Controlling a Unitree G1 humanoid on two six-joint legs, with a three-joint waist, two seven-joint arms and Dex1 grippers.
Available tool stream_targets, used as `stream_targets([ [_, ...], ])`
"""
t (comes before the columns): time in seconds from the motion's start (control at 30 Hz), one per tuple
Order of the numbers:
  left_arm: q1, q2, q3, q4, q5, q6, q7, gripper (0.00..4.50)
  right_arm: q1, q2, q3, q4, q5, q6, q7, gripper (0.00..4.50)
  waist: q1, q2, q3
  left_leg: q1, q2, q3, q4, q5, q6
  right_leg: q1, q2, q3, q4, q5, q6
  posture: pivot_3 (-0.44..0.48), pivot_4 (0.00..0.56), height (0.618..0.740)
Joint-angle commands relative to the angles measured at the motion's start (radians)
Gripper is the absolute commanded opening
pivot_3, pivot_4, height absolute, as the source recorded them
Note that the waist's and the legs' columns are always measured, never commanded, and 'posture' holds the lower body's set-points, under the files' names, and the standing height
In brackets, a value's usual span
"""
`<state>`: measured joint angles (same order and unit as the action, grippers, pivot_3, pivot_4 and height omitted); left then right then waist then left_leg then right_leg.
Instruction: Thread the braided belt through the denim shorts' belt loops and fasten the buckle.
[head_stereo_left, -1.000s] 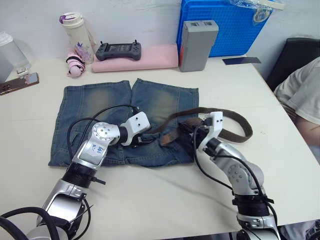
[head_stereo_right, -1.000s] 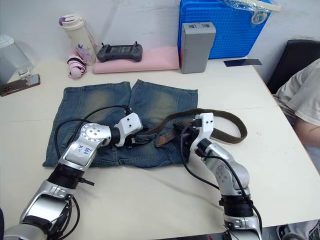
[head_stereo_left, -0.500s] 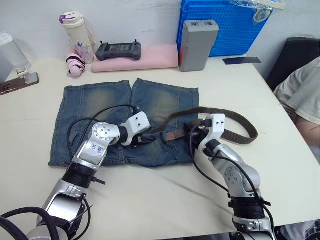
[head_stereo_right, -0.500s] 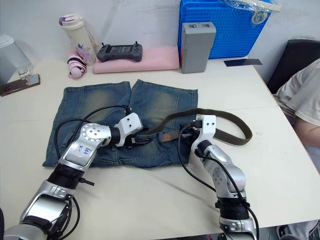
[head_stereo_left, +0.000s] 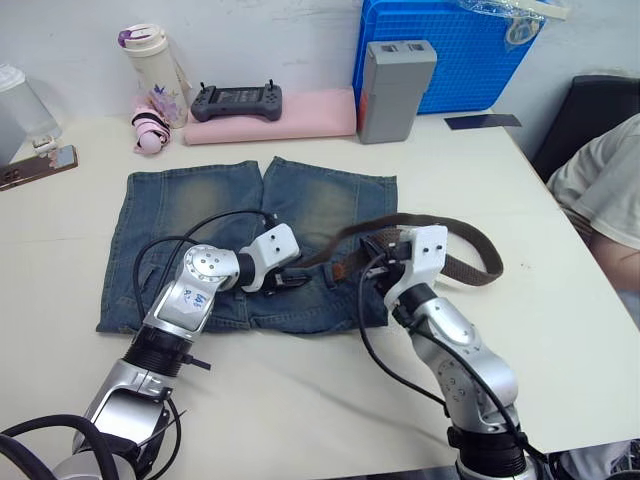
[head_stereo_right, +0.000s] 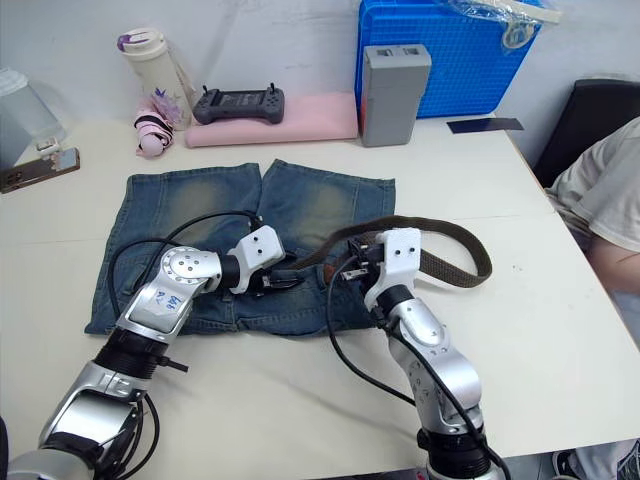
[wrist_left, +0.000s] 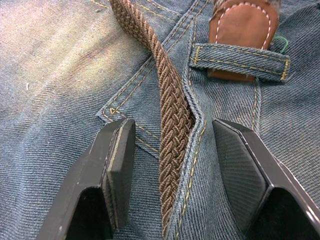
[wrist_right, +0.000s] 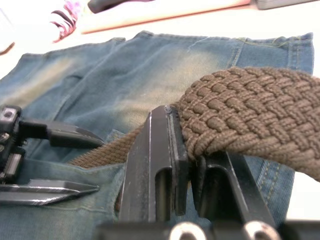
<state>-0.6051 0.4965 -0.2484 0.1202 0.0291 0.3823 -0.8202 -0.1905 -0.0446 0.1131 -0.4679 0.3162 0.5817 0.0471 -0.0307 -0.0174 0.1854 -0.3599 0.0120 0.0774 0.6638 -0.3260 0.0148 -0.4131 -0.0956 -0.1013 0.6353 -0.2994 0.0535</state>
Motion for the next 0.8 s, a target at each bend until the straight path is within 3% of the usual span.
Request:
stream_targets([
  [0.03, 0.025, 0.025, 0.003, 0.013, 0.017, 0.022, 0.004, 2.72, 0.019, 0.037, -0.012, 0.064, 0.005, -0.043, 0.005, 0.00, -0.001, 0.000, 0.000, 0.000, 0.000, 0.000, 0.000, 0.000, 0.000, 0.000, 0.000, 0.000, 0.000, 0.000, 0.000, 0.000, 0.150, 0.728],
  [0.27, 0.022, 0.021, 0.002, 0.016, 0.019, 0.020, 0.007, 2.72, -0.024, 0.041, -0.048, 0.224, -0.003, -0.081, 0.045, 0.00, -0.001, 0.000, 0.000, 0.000, 0.000, 0.000, 0.000, 0.000, 0.000, 0.000, 0.000, 0.000, 0.000, 0.000, -0.001, 0.000, 0.150, 0.728],
  [0.77, 0.002, 0.010, 0.073, 0.004, -0.020, 0.056, 0.051, 2.72, -0.071, -0.002, 0.088, 0.214, -0.076, -0.102, 0.157, 0.00, 0.000, 0.000, 0.000, 0.000, 0.000, 0.000, 0.000, 0.000, 0.000, 0.000, 0.000, 0.000, 0.000, 0.000, -0.001, 0.000, 0.150, 0.728],
  [0.8, 0.000, 0.014, 0.078, 0.001, -0.022, 0.053, 0.053, 2.99, -0.072, -0.002, 0.085, 0.221, -0.079, -0.104, 0.157, 0.00, 0.000, 0.000, 0.000, 0.000, 0.000, 0.000, 0.000, 0.000, 0.000, 0.000, 0.000, 0.000, 0.000, 0.000, -0.001, 0.000, 0.150, 0.728],
])
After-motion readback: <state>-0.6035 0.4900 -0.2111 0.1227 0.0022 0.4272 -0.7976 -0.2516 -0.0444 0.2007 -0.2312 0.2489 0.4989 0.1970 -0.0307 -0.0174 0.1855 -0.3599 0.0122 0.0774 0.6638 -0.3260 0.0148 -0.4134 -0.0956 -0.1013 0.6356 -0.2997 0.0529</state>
